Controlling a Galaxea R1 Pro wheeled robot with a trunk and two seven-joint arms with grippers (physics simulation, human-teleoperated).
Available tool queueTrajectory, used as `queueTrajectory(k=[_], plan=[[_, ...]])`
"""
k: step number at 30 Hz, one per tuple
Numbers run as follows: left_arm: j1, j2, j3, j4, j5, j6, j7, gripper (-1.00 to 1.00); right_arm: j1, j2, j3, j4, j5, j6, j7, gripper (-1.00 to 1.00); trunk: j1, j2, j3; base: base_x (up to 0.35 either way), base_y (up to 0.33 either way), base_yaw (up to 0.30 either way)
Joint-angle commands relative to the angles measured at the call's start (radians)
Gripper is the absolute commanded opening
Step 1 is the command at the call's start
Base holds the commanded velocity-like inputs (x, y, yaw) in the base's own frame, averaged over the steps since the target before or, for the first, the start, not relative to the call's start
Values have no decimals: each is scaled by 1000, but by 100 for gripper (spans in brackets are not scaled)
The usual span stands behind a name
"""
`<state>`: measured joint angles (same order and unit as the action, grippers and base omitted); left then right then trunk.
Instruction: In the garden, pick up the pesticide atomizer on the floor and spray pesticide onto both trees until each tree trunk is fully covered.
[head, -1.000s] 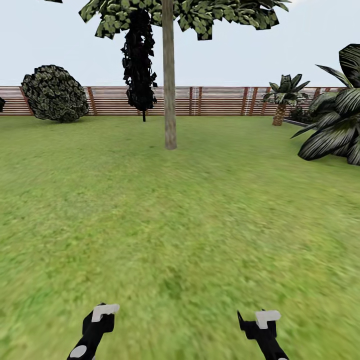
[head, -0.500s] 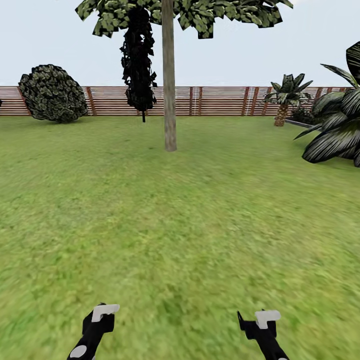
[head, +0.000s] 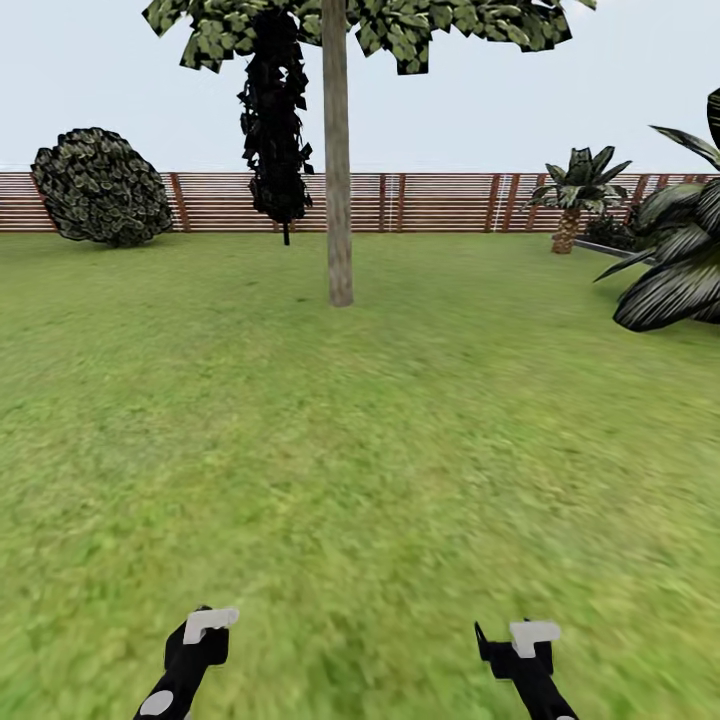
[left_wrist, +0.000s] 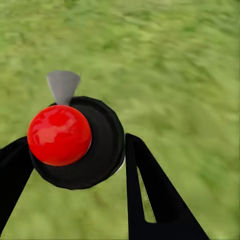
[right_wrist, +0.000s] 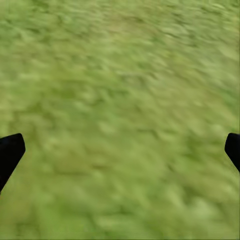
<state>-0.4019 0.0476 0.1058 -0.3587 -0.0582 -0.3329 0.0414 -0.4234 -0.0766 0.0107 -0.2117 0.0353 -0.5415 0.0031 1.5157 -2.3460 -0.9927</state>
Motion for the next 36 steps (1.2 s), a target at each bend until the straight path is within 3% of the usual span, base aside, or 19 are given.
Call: queueTrajectory(k=[1, 36], plan=[[0, 0, 0, 0, 0, 0, 0, -100, 0, 0, 0, 0, 0, 0, 0, 100, 0, 0, 0, 338, 0, 0], [0, 0, 0, 0, 0, 0, 0, -100, 0, 0, 0, 0, 0, 0, 0, 100, 0, 0, 0, 339, 0, 0]])
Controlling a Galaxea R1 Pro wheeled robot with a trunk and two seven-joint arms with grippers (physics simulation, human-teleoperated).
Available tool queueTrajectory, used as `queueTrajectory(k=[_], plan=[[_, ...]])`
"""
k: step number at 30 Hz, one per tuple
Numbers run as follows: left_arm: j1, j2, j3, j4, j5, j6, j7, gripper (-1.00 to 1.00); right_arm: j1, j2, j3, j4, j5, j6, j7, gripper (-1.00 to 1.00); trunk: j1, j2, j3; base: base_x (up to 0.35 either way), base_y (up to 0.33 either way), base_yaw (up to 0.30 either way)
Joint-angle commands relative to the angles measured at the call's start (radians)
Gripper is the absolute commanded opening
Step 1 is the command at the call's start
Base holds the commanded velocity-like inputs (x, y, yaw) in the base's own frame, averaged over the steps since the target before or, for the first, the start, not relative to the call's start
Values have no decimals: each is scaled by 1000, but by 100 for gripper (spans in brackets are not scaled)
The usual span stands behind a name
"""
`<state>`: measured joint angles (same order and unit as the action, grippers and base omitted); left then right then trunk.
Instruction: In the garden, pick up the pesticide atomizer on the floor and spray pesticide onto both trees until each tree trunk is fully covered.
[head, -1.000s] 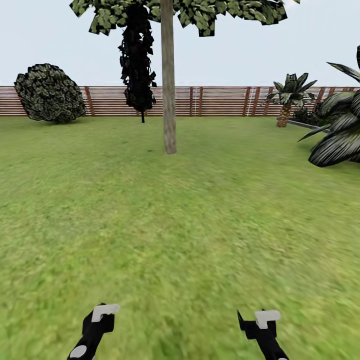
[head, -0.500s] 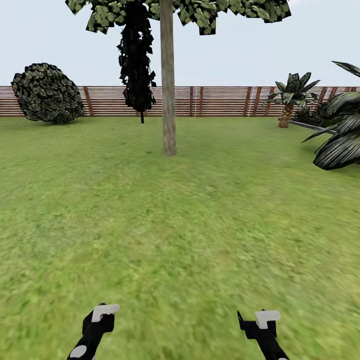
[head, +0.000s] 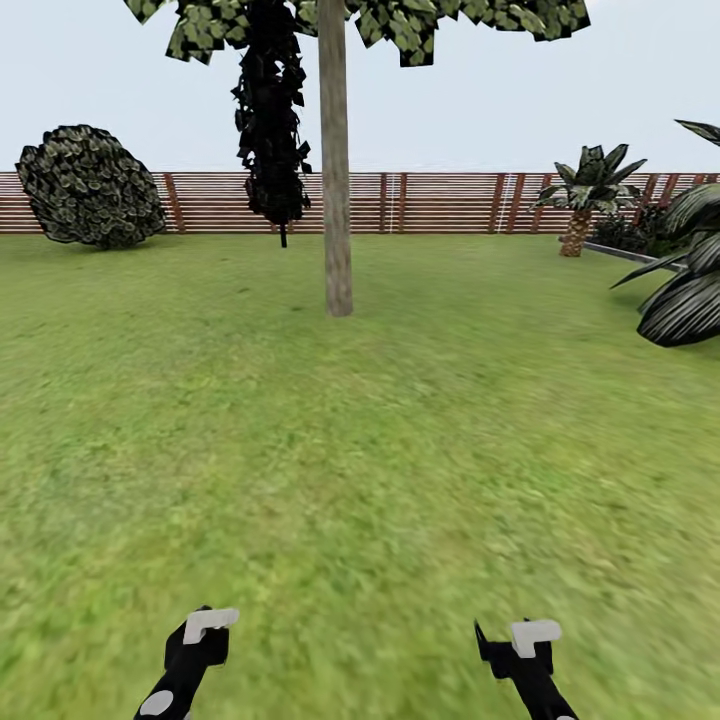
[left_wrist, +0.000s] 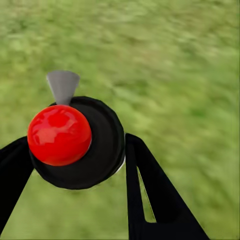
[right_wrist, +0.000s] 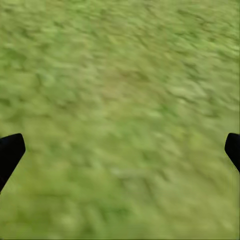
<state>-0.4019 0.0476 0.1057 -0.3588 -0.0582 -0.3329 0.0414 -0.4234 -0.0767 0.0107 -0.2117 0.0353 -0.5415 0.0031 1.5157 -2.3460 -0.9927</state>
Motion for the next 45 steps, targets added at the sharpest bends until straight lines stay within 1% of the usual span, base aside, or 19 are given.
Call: queueTrajectory(k=[1, 45], plan=[[0, 0, 0, 0, 0, 0, 0, -100, 0, 0, 0, 0, 0, 0, 0, 100, 0, 0, 0, 339, 0, 0], [0, -1, -1, 0, 0, 0, 0, -100, 0, 1, 0, 0, 0, 0, 0, 100, 0, 0, 0, 339, 0, 0]])
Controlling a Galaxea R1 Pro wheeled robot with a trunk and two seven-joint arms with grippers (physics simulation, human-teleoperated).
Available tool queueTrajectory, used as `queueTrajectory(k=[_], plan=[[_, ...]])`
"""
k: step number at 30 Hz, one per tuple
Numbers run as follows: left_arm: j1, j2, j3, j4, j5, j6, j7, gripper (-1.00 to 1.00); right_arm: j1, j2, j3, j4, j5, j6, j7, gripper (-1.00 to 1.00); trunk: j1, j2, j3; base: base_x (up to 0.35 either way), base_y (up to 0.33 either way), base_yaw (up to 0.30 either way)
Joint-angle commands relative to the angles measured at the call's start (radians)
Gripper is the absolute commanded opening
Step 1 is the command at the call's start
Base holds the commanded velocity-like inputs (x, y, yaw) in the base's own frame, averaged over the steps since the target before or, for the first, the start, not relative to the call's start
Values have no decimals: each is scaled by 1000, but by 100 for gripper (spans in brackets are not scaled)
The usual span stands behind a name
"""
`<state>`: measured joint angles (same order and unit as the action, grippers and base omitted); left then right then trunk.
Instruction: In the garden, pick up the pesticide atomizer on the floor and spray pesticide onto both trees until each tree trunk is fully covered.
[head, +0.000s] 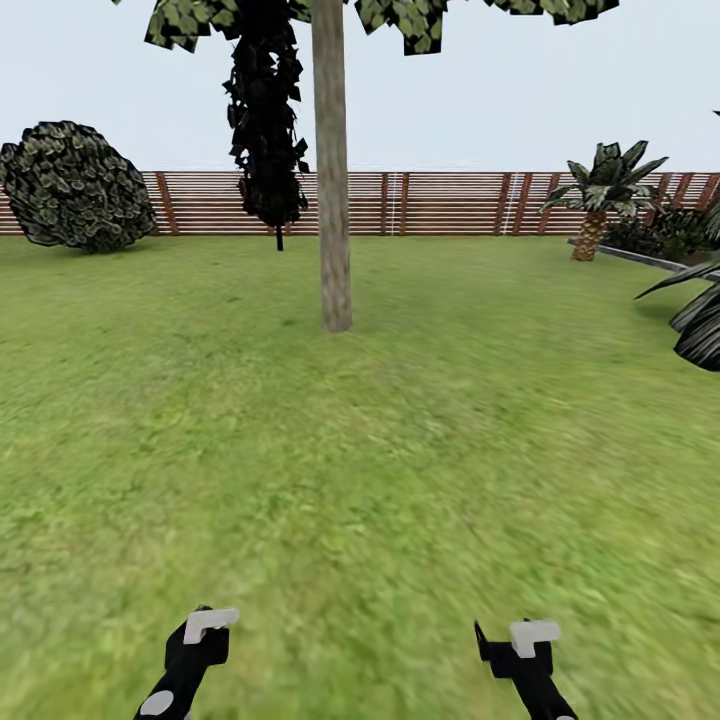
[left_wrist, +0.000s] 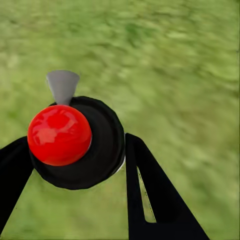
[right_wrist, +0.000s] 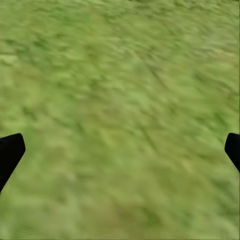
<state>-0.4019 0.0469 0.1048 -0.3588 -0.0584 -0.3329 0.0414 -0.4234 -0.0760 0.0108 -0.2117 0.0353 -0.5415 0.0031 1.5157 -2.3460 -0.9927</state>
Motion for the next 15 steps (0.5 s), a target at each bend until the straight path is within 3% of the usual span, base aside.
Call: queueTrajectory(k=[1, 15], plan=[[0, 0, 0, 0, 0, 0, 0, -100, 0, 0, 0, 0, 0, 0, 0, 100, 0, 0, 0, 339, 0, 0], [0, 1, 0, 0, 0, 0, 0, -100, 0, -1, 0, 0, 0, 0, 0, 100, 0, 0, 0, 339, 0, 0]])
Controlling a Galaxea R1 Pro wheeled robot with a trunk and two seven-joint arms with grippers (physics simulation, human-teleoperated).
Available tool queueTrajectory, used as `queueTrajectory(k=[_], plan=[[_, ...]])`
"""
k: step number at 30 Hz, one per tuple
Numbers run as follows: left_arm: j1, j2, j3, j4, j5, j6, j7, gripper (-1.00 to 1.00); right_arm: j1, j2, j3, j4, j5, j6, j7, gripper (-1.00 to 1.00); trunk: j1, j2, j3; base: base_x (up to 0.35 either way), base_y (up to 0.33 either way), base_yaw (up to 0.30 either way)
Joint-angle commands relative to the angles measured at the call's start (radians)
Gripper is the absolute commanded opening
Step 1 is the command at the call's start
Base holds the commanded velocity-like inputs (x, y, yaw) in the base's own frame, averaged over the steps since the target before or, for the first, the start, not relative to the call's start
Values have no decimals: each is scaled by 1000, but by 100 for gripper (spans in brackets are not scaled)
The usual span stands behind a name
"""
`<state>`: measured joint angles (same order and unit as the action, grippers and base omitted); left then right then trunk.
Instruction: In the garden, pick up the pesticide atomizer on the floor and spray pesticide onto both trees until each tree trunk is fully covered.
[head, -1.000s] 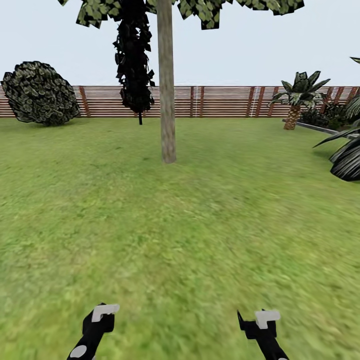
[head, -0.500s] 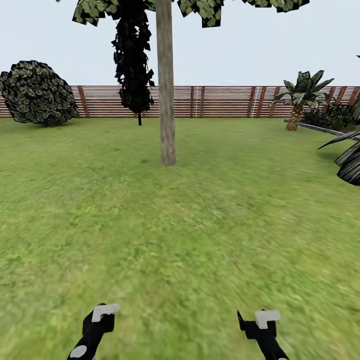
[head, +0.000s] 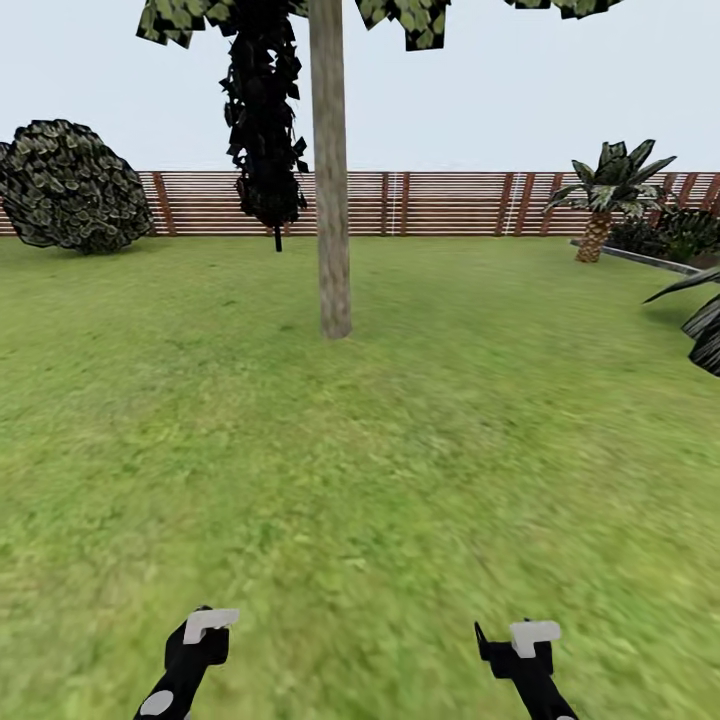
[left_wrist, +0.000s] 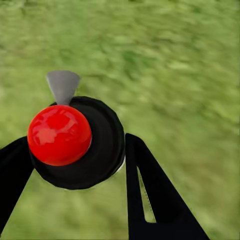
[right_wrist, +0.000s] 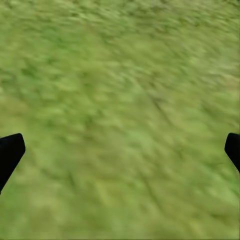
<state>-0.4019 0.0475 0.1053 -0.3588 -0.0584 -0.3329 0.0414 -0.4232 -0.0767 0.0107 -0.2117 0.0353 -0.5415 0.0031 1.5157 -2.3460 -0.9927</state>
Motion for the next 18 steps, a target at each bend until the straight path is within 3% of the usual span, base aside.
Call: queueTrajectory(k=[1, 18], plan=[[0, 0, 0, 0, 0, 0, 0, -100, 0, 1, 0, 0, 0, 0, 0, 100, 0, 0, 0, 339, 0, 0], [0, 0, 0, 0, -1, -1, 0, -100, 0, 0, 0, 0, 0, 0, 0, 100, 0, 0, 0, 339, 0, 0]])
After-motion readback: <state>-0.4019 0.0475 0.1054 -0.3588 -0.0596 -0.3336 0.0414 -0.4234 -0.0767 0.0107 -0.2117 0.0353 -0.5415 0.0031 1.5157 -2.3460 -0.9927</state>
